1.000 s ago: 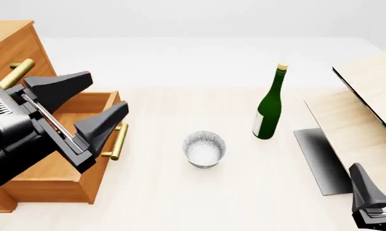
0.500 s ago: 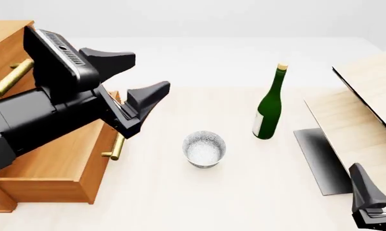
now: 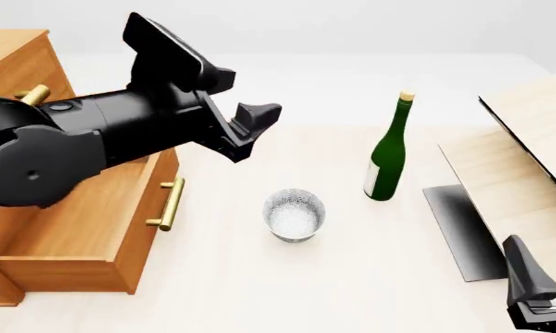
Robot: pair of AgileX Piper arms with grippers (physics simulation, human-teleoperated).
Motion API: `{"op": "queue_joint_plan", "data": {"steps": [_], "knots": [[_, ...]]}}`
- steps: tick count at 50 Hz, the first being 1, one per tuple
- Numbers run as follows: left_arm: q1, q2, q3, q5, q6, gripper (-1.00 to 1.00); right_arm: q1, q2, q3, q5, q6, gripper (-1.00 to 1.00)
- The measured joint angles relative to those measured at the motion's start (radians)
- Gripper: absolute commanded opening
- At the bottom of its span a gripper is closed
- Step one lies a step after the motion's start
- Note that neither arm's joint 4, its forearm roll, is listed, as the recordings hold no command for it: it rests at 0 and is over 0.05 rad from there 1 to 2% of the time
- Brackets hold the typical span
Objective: Put the bowl in the bottom drawer of the cabinet.
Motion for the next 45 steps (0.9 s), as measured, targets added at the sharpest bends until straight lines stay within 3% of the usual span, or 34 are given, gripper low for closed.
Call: {"op": "queue_joint_plan", "data": {"steps": [21, 33, 45], "knots": [[-0.009, 0.180, -0.144, 0.098, -0.019, 1.00, 0.000, 0.000, 0.000, 0.000, 0.000, 1.00], [-0.014, 0.346, -0.266, 0.219, -0.071, 1.00, 0.000, 0.000, 0.000, 0.000, 0.000, 1.00], [-0.018, 0.442, -0.328, 0.271, -0.104, 1.00, 0.000, 0.000, 0.000, 0.000, 0.000, 1.00]]}}
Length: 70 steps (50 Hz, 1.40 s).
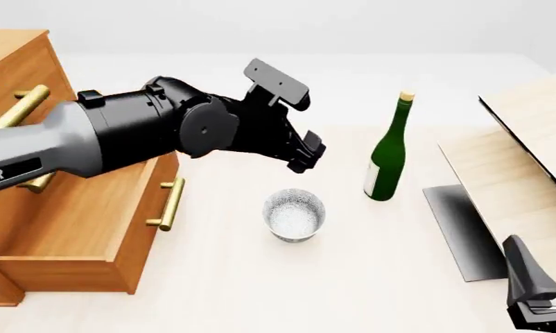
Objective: Put the bowl in the bottom drawer of the cabinet.
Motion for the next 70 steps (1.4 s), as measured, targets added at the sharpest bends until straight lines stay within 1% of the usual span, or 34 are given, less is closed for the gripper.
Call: {"op": "queue_joint_plan", "data": {"steps": [13, 39, 50, 70], "knots": [[-0.018, 0.073, -0.046, 0.021, -0.032, 1.00, 0.000, 0.000, 0.000, 0.000, 0.000, 1.00], [-0.084, 0.153, -0.044, 0.006, -0.106, 1.00, 0.000, 0.000, 0.000, 0.000, 0.000, 1.00], [-0.103, 0.186, -0.042, -0.001, -0.124, 1.00, 0.000, 0.000, 0.000, 0.000, 0.000, 1.00], [-0.095, 0.233, -0.044, -0.005, -0.130, 1.00, 0.000, 0.000, 0.000, 0.000, 0.000, 1.00]]}}
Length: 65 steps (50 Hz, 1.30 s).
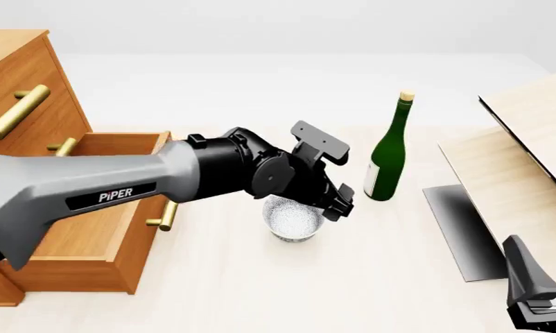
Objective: Put the bowl in the bottom drawer of the cabinet.
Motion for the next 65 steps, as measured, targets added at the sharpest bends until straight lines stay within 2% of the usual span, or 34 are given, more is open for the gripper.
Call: {"op": "queue_joint_plan", "data": {"steps": [65], "knots": [[-0.002, 0.110, 0.044, -0.073, -0.079, 1.00, 0.000, 0.000, 0.000, 0.000, 0.000, 1.00]]}}
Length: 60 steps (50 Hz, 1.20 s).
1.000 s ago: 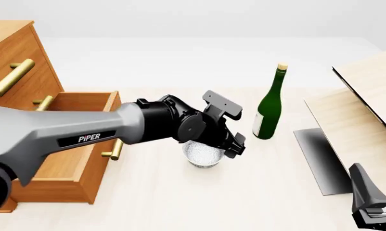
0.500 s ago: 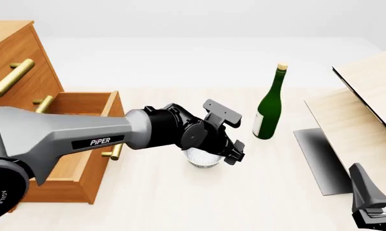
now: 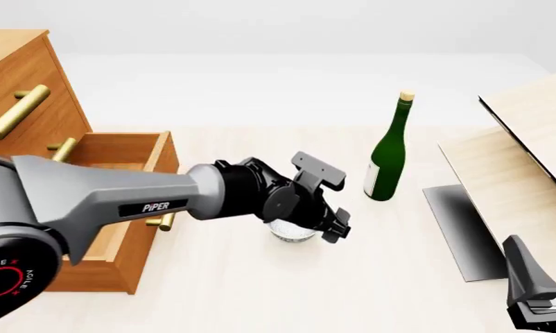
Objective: Put the bowl in the bottom drawer of the cabinet.
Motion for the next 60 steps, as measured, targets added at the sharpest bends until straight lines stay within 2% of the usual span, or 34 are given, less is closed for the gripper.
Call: {"op": "queue_joint_plan", "data": {"steps": [38, 60], "knots": [[0.002, 0.056, -0.015, -0.004, -0.018, 1.00, 0.000, 0.000, 0.000, 0.000, 0.000, 1.00], [-0.005, 0.097, -0.015, -0.044, -0.047, 1.00, 0.000, 0.000, 0.000, 0.000, 0.000, 1.00]]}}
